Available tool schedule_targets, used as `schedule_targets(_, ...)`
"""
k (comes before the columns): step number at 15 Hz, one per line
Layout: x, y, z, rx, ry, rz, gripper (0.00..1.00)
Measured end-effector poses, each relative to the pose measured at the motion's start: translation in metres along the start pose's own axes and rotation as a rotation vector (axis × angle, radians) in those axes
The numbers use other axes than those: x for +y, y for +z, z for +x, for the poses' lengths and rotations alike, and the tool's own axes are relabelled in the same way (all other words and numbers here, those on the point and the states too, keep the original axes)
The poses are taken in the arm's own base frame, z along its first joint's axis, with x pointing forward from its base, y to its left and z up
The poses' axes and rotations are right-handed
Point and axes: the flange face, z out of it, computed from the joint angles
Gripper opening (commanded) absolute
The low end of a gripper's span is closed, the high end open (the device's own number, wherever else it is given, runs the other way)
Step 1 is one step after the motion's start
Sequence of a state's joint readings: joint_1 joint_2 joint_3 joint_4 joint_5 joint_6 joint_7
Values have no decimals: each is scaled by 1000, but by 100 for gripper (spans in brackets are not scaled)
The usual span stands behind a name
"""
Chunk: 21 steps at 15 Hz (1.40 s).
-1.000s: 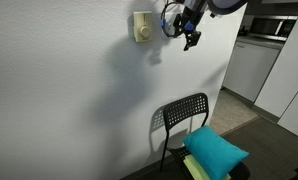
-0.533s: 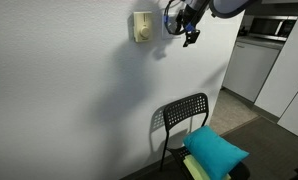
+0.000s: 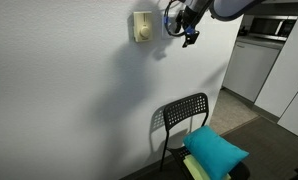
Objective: Turn on the right light switch
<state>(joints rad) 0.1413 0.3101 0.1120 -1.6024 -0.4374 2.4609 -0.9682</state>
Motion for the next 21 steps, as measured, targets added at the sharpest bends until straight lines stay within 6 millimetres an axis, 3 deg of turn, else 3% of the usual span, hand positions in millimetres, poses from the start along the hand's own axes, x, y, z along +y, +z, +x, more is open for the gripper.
schedule_targets(4, -2, -5, 4, -34, -20, -25, 100)
schedule_targets(7, 4, -20, 4, -52, -39, -65, 100)
schedule_targets(21, 7, -24, 1, -89, -14, -40, 100)
